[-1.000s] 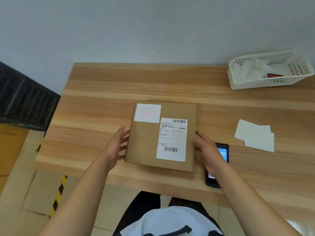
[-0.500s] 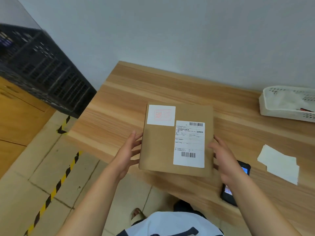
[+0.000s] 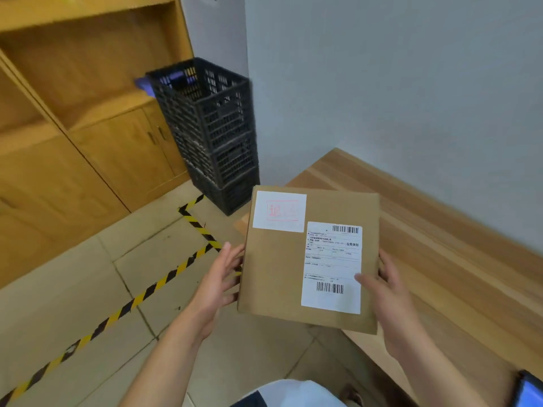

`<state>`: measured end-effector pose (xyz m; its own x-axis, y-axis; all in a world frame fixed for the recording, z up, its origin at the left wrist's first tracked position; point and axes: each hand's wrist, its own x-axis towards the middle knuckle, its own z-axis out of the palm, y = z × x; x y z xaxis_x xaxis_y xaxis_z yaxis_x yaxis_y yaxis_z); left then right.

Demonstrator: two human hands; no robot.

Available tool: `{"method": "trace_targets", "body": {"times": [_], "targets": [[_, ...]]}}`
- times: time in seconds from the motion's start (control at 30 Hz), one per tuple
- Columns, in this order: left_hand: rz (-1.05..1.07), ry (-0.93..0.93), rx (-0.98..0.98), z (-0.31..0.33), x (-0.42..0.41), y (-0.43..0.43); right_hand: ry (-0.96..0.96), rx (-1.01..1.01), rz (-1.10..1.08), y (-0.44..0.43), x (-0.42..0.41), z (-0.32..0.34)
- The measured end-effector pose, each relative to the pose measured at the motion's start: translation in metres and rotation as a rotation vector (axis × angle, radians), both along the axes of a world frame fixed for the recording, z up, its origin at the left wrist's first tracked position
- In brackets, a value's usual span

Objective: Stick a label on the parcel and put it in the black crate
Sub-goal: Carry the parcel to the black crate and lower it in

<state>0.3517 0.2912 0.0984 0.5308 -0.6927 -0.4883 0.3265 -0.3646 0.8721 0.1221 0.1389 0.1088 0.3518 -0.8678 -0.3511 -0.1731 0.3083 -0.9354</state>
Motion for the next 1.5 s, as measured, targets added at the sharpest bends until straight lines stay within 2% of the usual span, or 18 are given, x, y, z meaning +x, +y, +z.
{"method": "trace_targets", "body": {"times": [0.23, 0.47, 0.63, 1.0, 1.17, 1.33, 1.5], "targets": [[0.187, -0.039, -0.065, 0.012, 0.065, 0.089, 0.017, -0.081, 0.185, 0.053, 0.105, 0.013], [0.324, -0.019, -0.077, 0.010, 0.126, 0.128, 0.087, -0.076, 0.345, 0.069, 0.184, 0.017], [0.407, -0.031, -0.042, 0.006, 0.181, 0.127, 0.089, -0.056, 0.426, 0.056, 0.263, 0.010], [0.523, -0.109, -0.025, 0.033, 0.367, 0.078, -0.048, -0.004, 0.532, -0.012, 0.478, 0.020], [0.542, -0.157, -0.038, 0.026, 0.430, 0.072, 0.003, -0.006, 0.615, -0.027, 0.559, 0.007], [0.559, -0.104, -0.043, 0.012, 0.498, 0.074, 0.049, -0.033, 0.675, -0.034, 0.628, 0.009], [0.521, -0.033, -0.104, 0.001, 0.595, 0.060, 0.096, -0.057, 0.584, -0.047, 0.710, 0.009]]}}
